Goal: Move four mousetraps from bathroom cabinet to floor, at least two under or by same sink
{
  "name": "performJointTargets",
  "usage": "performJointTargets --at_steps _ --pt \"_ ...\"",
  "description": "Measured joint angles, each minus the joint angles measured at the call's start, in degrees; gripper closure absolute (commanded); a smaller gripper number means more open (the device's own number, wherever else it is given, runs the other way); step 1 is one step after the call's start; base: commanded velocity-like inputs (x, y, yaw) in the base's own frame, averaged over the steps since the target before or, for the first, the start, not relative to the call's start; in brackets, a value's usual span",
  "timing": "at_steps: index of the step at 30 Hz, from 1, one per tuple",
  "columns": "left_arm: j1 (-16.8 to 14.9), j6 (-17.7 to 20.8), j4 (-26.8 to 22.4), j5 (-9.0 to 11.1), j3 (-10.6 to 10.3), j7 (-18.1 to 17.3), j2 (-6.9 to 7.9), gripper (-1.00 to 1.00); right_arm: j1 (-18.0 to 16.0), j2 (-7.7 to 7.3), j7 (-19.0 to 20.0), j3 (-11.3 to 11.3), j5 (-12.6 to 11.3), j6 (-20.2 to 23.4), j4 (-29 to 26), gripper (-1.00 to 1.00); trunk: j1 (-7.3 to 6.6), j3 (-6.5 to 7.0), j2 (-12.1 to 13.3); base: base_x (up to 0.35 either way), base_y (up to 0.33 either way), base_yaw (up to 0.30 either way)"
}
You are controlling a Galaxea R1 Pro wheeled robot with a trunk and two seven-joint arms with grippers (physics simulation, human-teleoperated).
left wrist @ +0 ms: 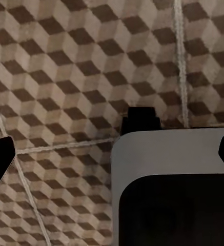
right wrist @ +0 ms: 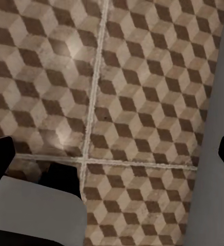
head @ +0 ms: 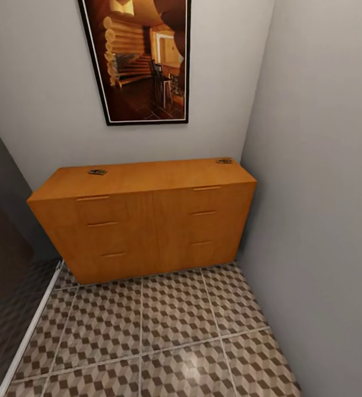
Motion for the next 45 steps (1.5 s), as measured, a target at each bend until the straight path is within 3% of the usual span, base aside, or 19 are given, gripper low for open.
performJointTargets --at_steps 10,12,19,20,25,26,29,31,35,37,42,44,45 --pt "0.00 -0.03 -0.03 0.00 0.00 0.01 0.02 -1.00 0.00 -0.13 -0.04 -0.09 -0.08 -0.02 -0.02 -1.00 0.00 0.00 0.00 0.321 -0.006 0.000" --pt "0.00 -0.54 -0.68 -0.09 0.03 -0.03 -0.98 -1.00 0.00 -0.05 -0.04 0.00 0.21 0.06 0.06 -1.00 0.03 0.00 0.00 0.087 0.000 0.000" --pt "0.00 -1.46 -0.04 -0.11 0.17 -0.11 -1.90 -1.00 0.00 -0.12 -0.42 0.17 0.29 0.90 -0.06 -1.00 0.03 0.00 0.00 0.028 0.000 0.000" --pt "-0.15 -1.56 1.02 -0.21 0.23 -0.15 -3.36 -1.00 -0.66 -0.16 -0.79 0.28 0.48 2.44 -0.79 -1.00 0.04 0.00 0.00 0.003 0.000 0.000" --pt "-1.00 -1.63 6.40 -0.27 0.25 -0.33 -7.53 -1.00 -3.34 -0.34 -1.03 0.33 0.56 5.54 -5.15 -1.00 0.04 0.00 0.00 0.001 0.000 0.000" --pt "-1.32 -1.70 10.13 -0.37 0.16 -0.37 -10.05 -1.00 -4.62 -0.44 -1.04 0.45 0.63 7.06 -8.68 -1.00 0.04 0.01 0.00 0.000 0.000 0.000" --pt "-3.72 -1.97 14.85 -0.38 0.14 -0.16 -12.94 -1.00 -5.81 -0.71 -0.92 0.32 0.70 10.31 -17.50 -1.00 0.04 0.02 0.00 0.000 0.000 0.000" --pt "-5.78 -1.99 15.66 -0.37 0.16 -0.16 -13.45 -1.00 -6.02 -1.15 -0.88 0.09 0.65 12.46 -22.26 -1.00 0.04 0.01 0.00 0.000 0.000 0.000" --pt "-15.07 -1.64 16.66 -0.26 0.18 -0.23 -14.19 -1.00 -6.37 -4.99 -0.69 -0.55 0.40 25.61 -44.74 -1.00 0.03 0.02 0.00 0.000 0.000 0.000" --pt "-18.58 -1.42 16.63 -0.18 0.31 -0.22 -14.50 -1.00 -6.39 -6.18 -0.69 -1.39 0.26 30.58 -52.88 -1.00 0.03 0.02 0.00 0.000 0.000 0.000" --pt "-29.09 0.73 15.00 0.31 0.55 -0.17 -16.02 -1.00 -6.41 -7.05 -0.99 -5.38 0.55 41.50 -68.38 -1.00 0.03 0.02 0.00 0.000 0.000 0.000" --pt "-35.82 5.30 12.38 1.65 0.78 -0.24 -16.20 -1.00 -6.67 -7.29 -1.63 -6.67 1.14 47.82 -76.00 -1.00 0.03 0.02 0.00 0.000 0.000 0.000" --pt "-37.14 6.86 11.78 2.15 0.84 -0.23 -16.21 -1.00 -6.96 -7.32 -1.91 -6.86 1.26 49.26 -77.81 -1.00 0.03 0.01 0.00 0.000 0.000 0.000"
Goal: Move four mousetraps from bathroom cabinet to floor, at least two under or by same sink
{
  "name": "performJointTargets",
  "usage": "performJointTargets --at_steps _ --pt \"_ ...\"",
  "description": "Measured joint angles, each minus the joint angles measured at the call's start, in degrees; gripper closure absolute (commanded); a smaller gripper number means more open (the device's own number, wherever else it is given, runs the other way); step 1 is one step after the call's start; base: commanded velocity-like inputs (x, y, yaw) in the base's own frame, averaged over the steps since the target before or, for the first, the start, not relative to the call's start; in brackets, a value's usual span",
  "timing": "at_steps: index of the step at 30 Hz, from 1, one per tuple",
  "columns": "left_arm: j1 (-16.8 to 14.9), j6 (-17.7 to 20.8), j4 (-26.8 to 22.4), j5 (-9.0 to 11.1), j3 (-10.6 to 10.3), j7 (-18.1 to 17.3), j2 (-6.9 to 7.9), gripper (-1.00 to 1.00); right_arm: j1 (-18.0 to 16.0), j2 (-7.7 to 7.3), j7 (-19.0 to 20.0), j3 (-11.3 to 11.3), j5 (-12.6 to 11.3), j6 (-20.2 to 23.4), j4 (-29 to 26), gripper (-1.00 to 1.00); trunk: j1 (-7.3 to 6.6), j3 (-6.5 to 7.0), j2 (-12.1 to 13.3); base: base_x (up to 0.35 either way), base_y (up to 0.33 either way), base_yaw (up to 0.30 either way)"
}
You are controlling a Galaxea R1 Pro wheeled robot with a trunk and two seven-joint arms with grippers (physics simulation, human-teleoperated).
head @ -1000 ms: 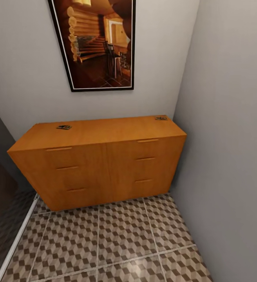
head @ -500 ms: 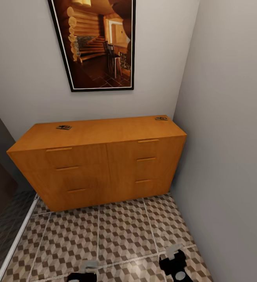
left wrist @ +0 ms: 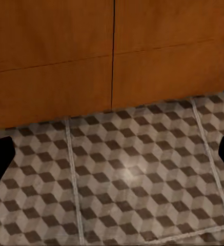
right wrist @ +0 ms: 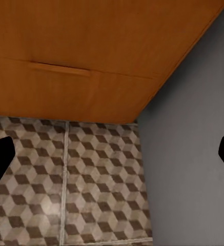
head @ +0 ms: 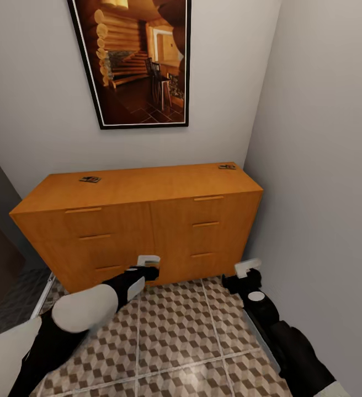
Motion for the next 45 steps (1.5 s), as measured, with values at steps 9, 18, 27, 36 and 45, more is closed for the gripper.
performJointTargets --at_steps 9,18,27,36,45 --pt "-13.47 11.18 -3.09 3.23 0.34 -0.06 -0.02 -1.00 -10.12 0.00 -7.10 -0.75 3.71 6.47 -5.92 -1.00 0.00 0.01 0.00 0.000 0.000 0.000" --pt "-25.36 20.91 -3.94 3.55 3.02 -0.21 -0.11 -1.00 -21.17 0.11 -8.68 -1.28 4.13 14.89 -6.22 -1.00 -0.01 0.01 0.00 0.000 0.000 0.000" --pt "-34.22 23.11 -7.49 3.60 10.06 -0.16 -0.08 -1.00 -29.90 2.68 -8.70 -1.34 3.72 18.59 -6.04 -1.00 0.00 0.00 0.00 0.000 0.000 0.000" --pt "-45.00 25.80 -9.99 3.58 12.41 -0.06 0.00 -1.00 -38.61 5.65 -8.85 -2.78 3.49 22.72 -4.38 -1.00 0.00 0.00 0.00 0.000 0.000 0.000" --pt "-50.24 32.07 -9.84 3.53 19.70 -0.11 0.30 -1.00 -43.89 10.91 -8.91 -5.10 3.43 23.15 6.16 -1.00 0.00 0.00 0.00 0.000 0.000 0.000"
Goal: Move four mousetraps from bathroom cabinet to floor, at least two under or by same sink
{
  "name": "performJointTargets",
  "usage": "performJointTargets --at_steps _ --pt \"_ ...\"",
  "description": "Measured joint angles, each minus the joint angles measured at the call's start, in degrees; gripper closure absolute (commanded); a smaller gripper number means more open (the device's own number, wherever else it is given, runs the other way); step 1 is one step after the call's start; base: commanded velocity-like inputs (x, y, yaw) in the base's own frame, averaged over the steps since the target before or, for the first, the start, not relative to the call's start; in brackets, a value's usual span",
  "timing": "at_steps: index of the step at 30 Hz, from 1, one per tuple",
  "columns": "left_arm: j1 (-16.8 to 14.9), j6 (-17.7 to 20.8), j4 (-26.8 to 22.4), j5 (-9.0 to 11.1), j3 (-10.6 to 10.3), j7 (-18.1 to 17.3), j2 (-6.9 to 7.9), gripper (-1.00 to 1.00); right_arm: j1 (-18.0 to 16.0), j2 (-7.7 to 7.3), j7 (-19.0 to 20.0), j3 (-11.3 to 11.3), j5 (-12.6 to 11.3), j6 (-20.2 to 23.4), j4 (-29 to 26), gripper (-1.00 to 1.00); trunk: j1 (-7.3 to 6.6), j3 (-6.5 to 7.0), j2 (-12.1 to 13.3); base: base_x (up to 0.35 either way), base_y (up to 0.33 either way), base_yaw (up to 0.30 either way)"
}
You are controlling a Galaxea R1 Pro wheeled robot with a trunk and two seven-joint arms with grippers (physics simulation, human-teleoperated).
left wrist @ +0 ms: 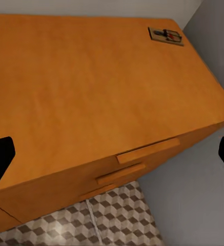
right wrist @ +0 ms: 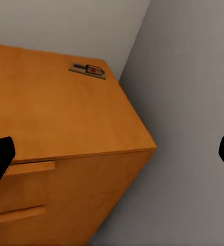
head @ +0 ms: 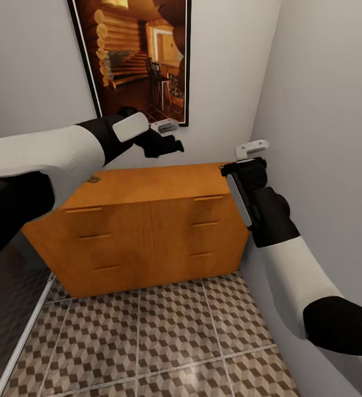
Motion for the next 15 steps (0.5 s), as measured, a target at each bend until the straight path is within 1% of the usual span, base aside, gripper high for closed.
performJointTargets --at_steps 3,5,6,7,10,15 --pt "-0.48 0.31 -0.18 -0.05 1.04 0.01 0.37 -1.00 -1.09 0.41 0.02 -0.30 0.00 0.02 1.02 -1.00 0.00 0.00 0.00 0.000 0.000 0.000" --pt "-0.73 0.51 -0.34 -0.09 1.57 0.02 0.64 -1.00 -2.20 0.62 0.02 -1.01 -0.01 0.03 1.60 -1.00 0.00 0.00 0.00 0.000 0.000 0.000" --pt "-0.82 0.59 -0.40 -0.14 1.78 0.02 0.76 -1.00 -2.65 0.72 -0.01 -1.70 0.02 0.05 1.68 -1.00 0.00 0.00 0.00 0.038 0.000 0.000" --pt "-0.88 0.72 -0.44 -0.23 2.06 0.05 0.91 -1.00 -3.19 0.80 0.05 -3.14 0.04 0.14 1.63 -1.00 0.00 0.00 0.00 0.133 0.000 0.000" --pt "-0.89 0.78 -0.47 -0.20 2.15 0.03 0.92 -1.00 -3.36 0.83 0.16 -3.65 -0.11 0.14 1.66 -1.00 -0.02 0.00 0.00 0.211 0.000 0.000" --pt "-0.90 0.85 -0.71 -0.11 2.26 0.03 0.85 -1.00 -3.41 0.87 0.21 -3.83 -0.13 0.21 1.09 -1.00 -0.03 0.00 0.00 0.294 0.000 0.000"
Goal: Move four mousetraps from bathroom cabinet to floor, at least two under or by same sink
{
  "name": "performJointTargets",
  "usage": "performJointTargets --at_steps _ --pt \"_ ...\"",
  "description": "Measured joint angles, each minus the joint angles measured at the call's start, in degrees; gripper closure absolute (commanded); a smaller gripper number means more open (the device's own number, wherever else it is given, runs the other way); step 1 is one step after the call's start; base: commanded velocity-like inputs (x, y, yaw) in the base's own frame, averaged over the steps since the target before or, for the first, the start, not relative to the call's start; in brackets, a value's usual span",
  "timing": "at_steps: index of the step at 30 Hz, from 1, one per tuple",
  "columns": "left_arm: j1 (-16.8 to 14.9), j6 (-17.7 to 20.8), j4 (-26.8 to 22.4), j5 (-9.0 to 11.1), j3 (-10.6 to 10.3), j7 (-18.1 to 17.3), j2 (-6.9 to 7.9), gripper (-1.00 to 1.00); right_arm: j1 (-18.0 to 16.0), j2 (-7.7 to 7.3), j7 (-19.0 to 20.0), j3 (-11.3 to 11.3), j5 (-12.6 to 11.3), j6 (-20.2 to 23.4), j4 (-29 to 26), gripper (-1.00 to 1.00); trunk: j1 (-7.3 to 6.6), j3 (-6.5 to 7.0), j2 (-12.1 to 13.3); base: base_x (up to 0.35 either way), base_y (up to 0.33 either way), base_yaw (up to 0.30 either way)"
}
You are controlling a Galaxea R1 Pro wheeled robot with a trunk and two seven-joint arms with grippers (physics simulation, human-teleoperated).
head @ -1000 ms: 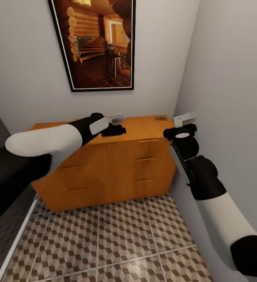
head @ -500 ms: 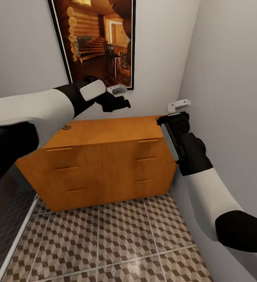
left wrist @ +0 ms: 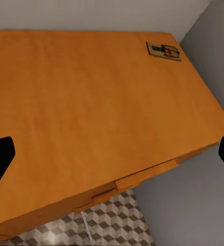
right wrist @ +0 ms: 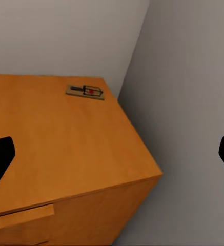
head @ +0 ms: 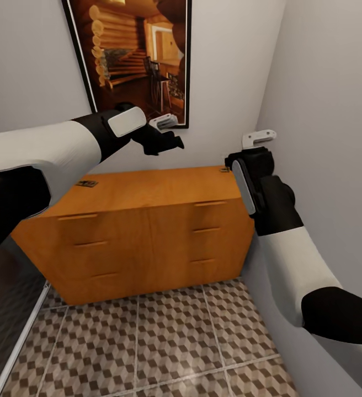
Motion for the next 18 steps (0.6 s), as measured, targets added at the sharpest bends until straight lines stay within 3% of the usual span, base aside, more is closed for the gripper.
performJointTargets --at_steps 18 --pt "0.00 2.92 -1.10 -0.22 -0.50 0.13 0.32 -1.00 0.04 0.49 0.11 0.34 -0.02 0.10 -1.85 -1.00 0.00 0.00 0.00 0.335 0.000 0.000"
